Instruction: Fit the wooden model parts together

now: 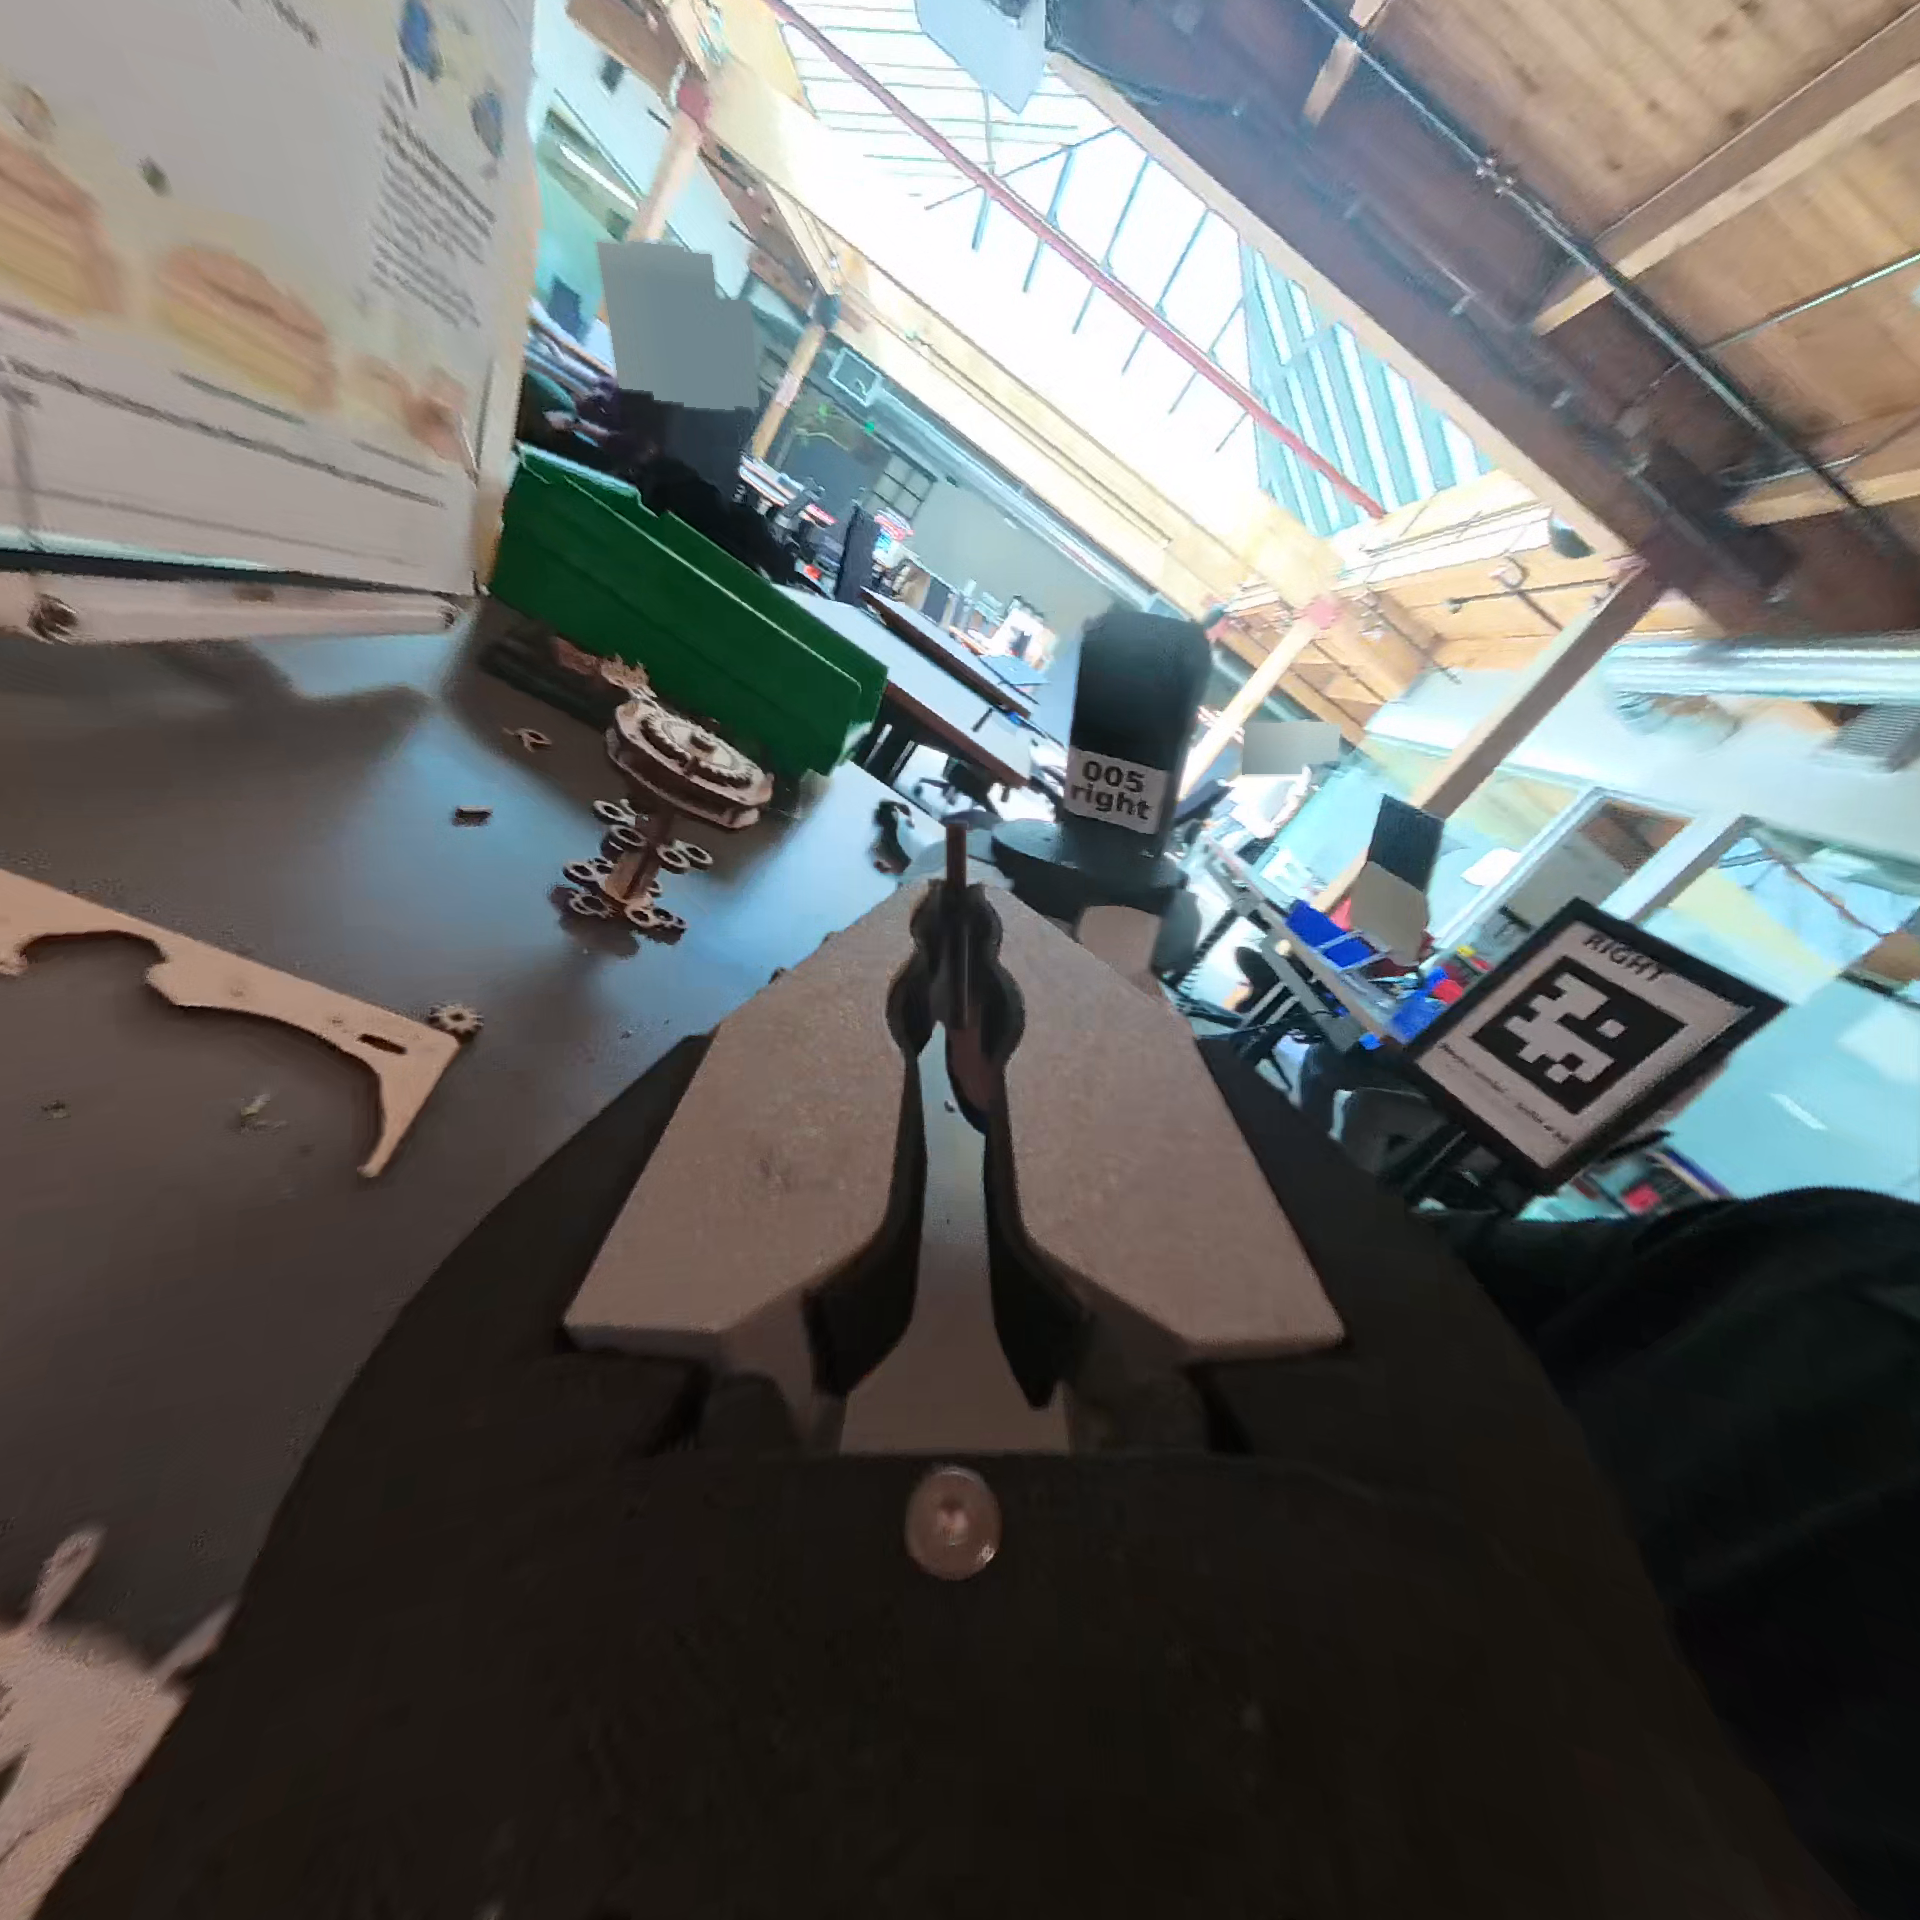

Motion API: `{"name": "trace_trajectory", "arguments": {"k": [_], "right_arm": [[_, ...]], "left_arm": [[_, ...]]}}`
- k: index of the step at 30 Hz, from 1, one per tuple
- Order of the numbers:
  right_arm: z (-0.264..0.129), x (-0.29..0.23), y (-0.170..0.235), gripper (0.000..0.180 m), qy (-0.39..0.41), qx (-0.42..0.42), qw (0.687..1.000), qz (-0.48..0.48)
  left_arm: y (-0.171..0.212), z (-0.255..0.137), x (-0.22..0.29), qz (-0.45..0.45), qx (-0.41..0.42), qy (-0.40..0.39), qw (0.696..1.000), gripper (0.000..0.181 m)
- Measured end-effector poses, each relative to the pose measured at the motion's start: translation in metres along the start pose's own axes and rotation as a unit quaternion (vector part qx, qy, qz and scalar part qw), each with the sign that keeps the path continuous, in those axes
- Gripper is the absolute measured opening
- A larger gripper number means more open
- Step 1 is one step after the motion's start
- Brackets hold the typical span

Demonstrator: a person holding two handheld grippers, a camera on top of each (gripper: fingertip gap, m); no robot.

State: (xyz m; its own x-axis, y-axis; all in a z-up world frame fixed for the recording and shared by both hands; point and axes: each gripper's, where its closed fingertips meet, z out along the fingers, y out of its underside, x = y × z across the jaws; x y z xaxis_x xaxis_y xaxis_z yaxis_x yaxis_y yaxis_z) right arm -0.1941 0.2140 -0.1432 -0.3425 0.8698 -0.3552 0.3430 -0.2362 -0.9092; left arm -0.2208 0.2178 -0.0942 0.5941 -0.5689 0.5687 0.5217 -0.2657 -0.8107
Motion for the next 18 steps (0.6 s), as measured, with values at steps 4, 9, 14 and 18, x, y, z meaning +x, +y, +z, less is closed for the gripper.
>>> {"name": "trace_trajectory", "arguments": {"k": [4, 9, 14, 18], "right_arm": [[-0.013, 0.006, 0.001, 0.046, 0.017, 0.008, 1.0, 0.002], [-0.02, 0.012, 0.0, 0.0, 0.002, 0.017, 1.0, -0.01], [-0.011, 0.014, 0.004, 0.0, -0.021, -0.004, 1.0, -0.017], [0.014, 0.006, -0.007, 0.0, -0.06, -0.011, 0.998, -0.022]], "left_arm": [[0.019, 0.039, -0.007, -0.025, -0.026, 0.028, 0.999, 0.0], [0.029, 0.065, 0.0, 0.008, -0.054, 0.057, 0.997, 0.0], [0.03, 0.057, -0.004, 0.003, -0.042, 0.053, 0.998, 0.001], [0.016, 0.033, -0.005, 0.007, -0.016, 0.048, 0.999, 0.001]]}}
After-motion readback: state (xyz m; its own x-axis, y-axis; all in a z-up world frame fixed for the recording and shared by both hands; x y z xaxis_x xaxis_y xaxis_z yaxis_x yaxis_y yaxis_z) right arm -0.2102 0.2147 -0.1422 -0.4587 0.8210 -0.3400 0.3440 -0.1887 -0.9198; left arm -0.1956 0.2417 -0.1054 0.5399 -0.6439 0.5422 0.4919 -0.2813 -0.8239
